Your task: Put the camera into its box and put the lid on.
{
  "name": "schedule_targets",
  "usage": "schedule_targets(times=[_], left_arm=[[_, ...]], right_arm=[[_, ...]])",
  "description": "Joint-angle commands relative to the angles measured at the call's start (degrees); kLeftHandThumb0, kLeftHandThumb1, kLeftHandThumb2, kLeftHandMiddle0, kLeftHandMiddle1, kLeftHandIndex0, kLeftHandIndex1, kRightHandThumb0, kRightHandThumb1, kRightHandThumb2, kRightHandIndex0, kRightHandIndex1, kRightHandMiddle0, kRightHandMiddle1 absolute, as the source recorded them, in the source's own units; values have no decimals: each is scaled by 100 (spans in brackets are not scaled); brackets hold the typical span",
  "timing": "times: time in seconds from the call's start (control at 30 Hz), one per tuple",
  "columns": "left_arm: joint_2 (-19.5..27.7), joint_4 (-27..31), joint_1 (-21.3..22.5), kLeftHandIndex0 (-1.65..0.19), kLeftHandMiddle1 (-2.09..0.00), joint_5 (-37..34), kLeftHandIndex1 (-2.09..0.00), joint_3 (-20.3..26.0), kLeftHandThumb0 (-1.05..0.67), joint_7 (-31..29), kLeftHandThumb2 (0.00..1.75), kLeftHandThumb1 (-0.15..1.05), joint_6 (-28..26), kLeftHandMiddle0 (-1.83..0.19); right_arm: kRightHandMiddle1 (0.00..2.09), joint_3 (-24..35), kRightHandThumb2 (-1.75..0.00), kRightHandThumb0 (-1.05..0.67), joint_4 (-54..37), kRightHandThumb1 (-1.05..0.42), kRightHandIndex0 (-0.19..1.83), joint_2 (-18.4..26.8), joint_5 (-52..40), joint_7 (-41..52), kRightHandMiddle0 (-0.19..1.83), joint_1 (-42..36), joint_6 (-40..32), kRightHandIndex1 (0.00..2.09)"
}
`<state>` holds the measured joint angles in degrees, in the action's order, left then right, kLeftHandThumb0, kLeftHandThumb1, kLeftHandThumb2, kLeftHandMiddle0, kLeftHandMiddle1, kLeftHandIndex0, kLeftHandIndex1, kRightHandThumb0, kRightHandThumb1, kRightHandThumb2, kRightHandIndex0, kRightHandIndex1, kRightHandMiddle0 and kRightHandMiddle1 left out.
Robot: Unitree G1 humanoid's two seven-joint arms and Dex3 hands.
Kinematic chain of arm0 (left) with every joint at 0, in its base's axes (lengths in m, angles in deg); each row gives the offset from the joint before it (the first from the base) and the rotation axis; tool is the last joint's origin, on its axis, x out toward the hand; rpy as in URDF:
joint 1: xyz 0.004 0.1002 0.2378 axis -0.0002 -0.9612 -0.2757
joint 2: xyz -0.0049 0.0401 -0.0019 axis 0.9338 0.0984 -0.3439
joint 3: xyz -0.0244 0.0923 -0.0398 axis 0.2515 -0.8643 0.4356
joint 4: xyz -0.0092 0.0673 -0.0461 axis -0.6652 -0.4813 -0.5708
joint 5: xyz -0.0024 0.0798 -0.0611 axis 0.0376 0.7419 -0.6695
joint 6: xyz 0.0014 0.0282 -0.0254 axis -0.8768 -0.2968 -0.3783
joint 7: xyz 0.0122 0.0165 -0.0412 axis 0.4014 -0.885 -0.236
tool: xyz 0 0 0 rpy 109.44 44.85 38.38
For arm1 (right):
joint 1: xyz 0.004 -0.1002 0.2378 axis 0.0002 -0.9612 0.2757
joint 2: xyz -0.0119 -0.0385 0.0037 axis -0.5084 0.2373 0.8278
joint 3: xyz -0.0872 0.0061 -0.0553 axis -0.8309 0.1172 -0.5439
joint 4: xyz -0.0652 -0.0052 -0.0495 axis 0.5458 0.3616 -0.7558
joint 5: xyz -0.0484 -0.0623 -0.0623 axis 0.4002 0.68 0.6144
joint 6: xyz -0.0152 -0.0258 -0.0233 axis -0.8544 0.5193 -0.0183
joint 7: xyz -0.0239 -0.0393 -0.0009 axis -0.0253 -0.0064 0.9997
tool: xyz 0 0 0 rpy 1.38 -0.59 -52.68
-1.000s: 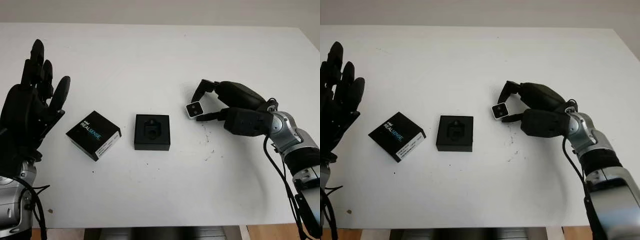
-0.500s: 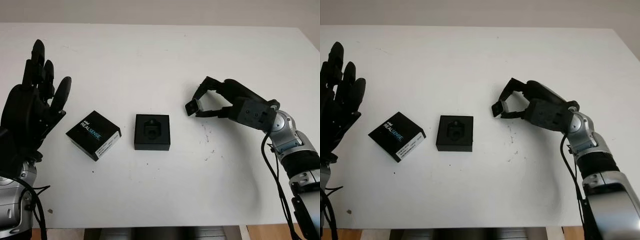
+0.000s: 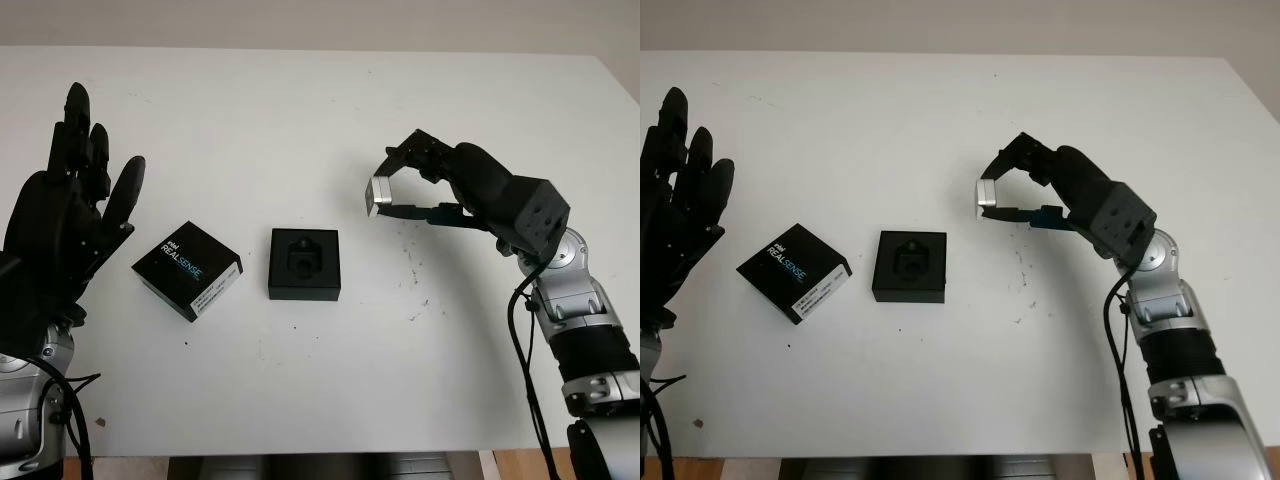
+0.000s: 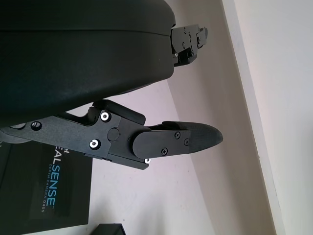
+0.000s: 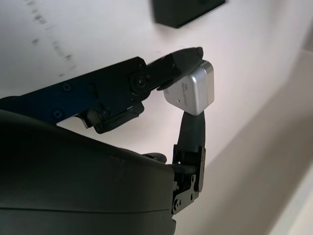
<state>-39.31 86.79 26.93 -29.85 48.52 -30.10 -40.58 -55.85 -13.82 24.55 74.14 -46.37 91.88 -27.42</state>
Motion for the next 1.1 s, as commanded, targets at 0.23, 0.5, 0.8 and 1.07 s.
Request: schedule_targets(times=[0.23, 0.5, 0.8, 1.07], left_arm=[[31, 69, 27, 19, -5, -54, 0, 7, -56, -66, 42, 105, -28, 19], [-13, 95, 14, 19, -5, -16, 0, -44, -56, -31, 43, 105, -25, 19], [-52, 190, -58, 19, -3, 8, 0, -52, -56, 53, 43, 105, -49, 19], [-103, 175, -89, 19, -5, -3, 0, -59, -56, 71, 42, 105, -28, 19]], right_arm=[[171, 273, -6, -48, -1539, -102, 20, -864, -1016, -69, 21, -719, -734, 6], [168, -127, -6, -45, -2190, -103, 20, -1506, -866, -397, 19, -1250, -972, 6], [178, -470, -5, -50, -1885, -101, 22, -1833, -557, -458, 23, -1323, -877, 7], [176, -554, -5, -51, -1402, -101, 23, -1796, -260, -331, 28, -1201, -674, 8]])
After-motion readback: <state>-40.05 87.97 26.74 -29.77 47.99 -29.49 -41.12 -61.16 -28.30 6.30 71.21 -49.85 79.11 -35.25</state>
